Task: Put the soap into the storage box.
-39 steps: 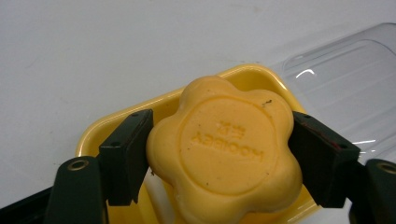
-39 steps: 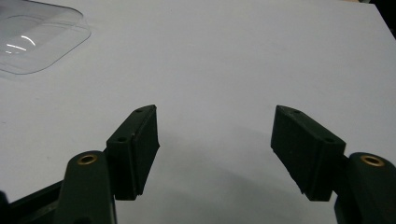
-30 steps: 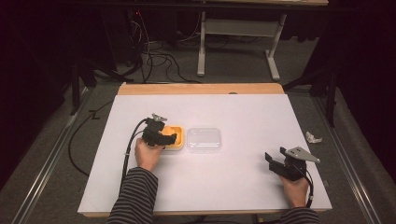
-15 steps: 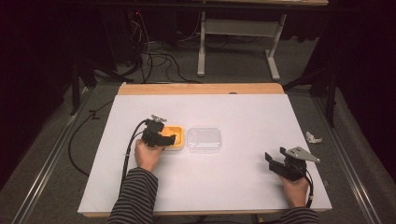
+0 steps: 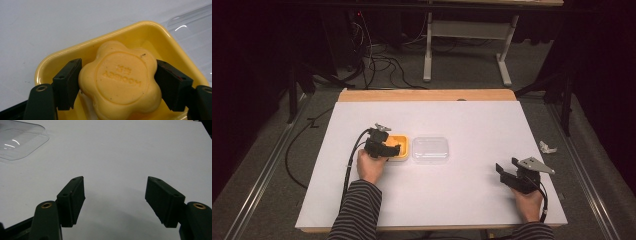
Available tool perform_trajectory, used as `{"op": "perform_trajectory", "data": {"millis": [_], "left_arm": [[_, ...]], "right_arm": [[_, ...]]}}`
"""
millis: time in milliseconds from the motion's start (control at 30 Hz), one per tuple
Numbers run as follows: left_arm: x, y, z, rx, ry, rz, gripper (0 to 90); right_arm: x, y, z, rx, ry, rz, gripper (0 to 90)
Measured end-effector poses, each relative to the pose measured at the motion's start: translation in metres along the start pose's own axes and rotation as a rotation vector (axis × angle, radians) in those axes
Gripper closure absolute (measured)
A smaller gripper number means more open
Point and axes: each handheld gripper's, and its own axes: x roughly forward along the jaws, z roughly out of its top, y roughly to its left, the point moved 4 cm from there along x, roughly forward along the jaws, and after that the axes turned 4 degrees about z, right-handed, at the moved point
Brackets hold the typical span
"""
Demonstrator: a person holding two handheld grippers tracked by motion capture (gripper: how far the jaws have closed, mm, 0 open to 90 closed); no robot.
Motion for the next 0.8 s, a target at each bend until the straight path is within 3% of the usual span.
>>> {"op": "perform_trajectory", "data": {"millis": [233,467,800], "left_arm": [[0.0,0.0,0.0,0.0,-0.005,-0.003,26.6],[-0.009,0.001,0.004,-0.015,-0.071,-0.015,24.4],[-0.018,0.001,0.005,-0.011,-0.102,-0.021,23.4]], "right_arm": [[0.0,0.0,0.0,0.002,0.002,-0.003,32.6],[0.0,0.0,0.0,0.001,0.002,-0.003,32.7],[0.0,0.0,0.0,0.001,0.002,-0.003,32.7]]}}
